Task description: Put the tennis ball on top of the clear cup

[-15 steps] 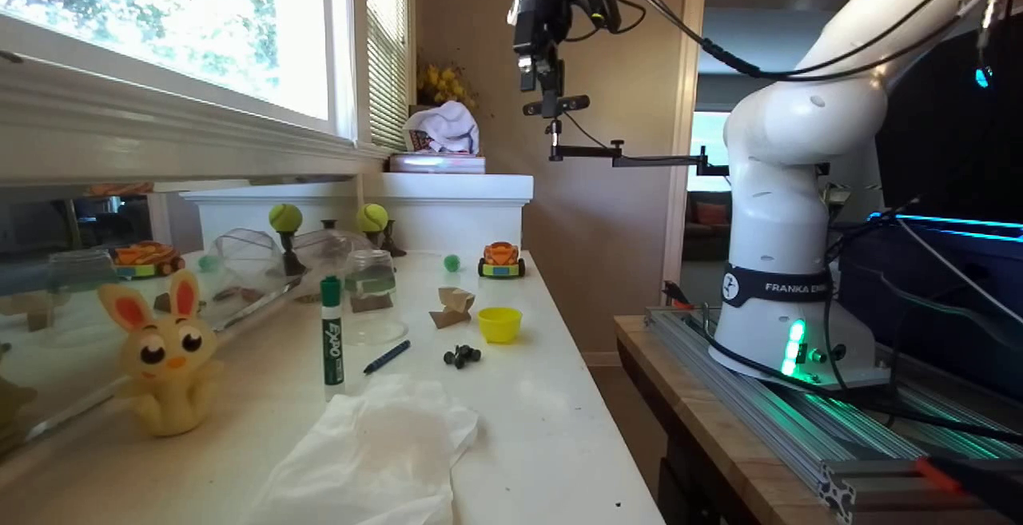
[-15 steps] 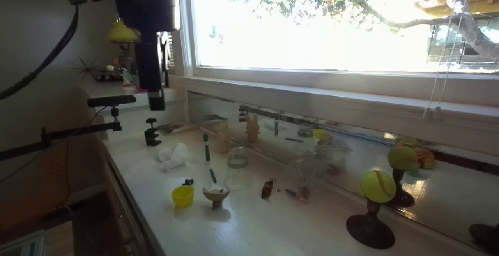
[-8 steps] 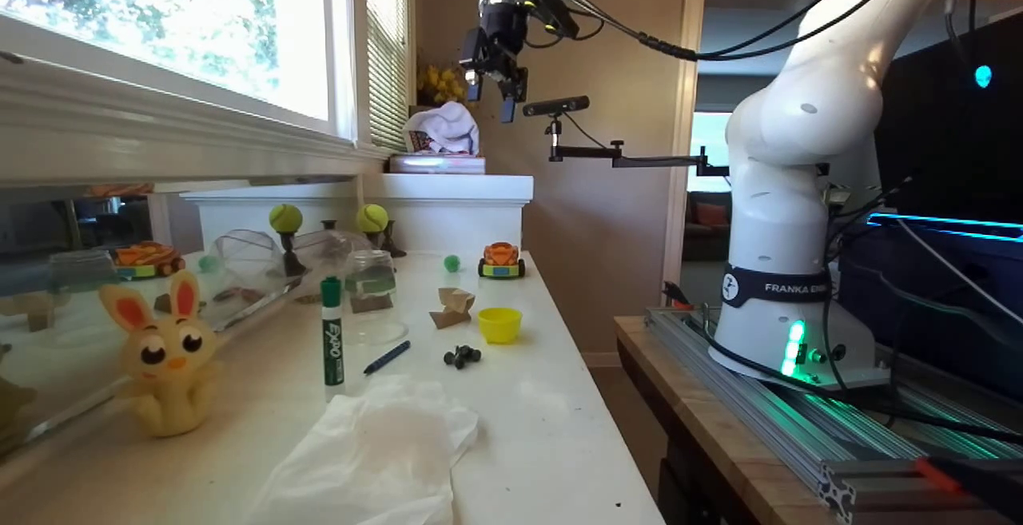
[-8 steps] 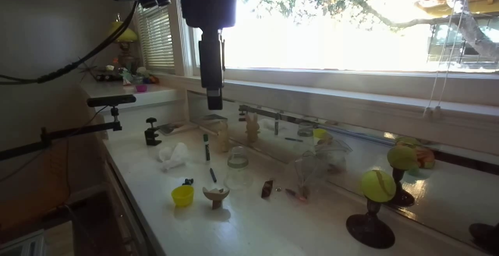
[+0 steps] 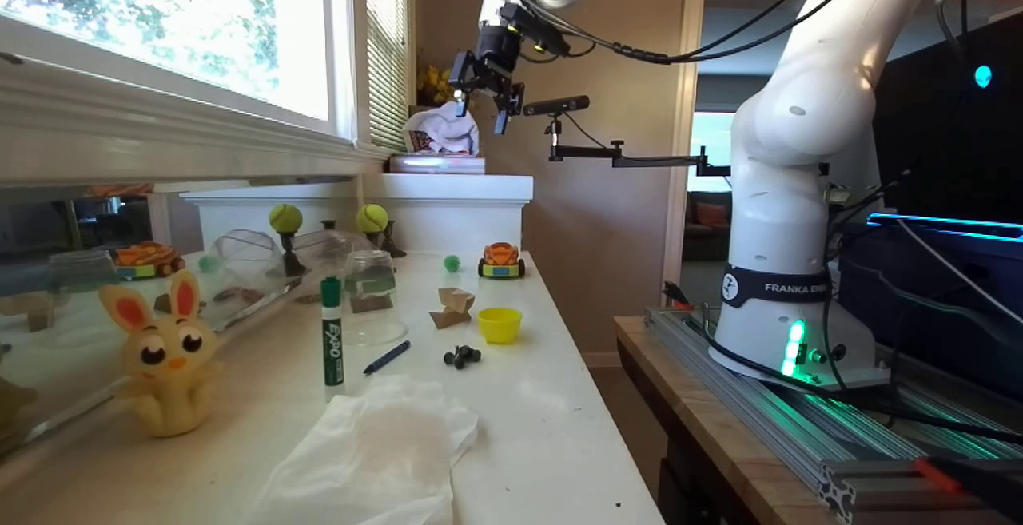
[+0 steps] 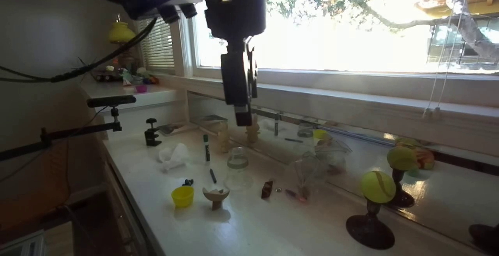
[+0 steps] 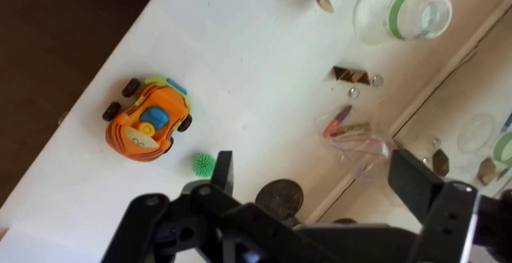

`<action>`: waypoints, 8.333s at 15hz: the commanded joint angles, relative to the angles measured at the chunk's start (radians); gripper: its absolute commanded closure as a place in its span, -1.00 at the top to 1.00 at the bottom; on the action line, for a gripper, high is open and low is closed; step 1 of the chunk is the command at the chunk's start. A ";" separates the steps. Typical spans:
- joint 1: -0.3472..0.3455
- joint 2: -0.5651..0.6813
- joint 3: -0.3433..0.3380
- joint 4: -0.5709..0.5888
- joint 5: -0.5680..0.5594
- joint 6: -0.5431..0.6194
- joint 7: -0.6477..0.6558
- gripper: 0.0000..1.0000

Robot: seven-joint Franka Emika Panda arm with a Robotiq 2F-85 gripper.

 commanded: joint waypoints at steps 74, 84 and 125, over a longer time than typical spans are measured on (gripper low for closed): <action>-0.191 0.842 0.211 0.472 0.395 0.557 -0.722 -0.23; -0.160 0.748 0.181 0.413 0.342 0.523 -0.681 -0.23; 0.195 0.540 0.179 0.343 0.097 -0.210 -0.818 -0.23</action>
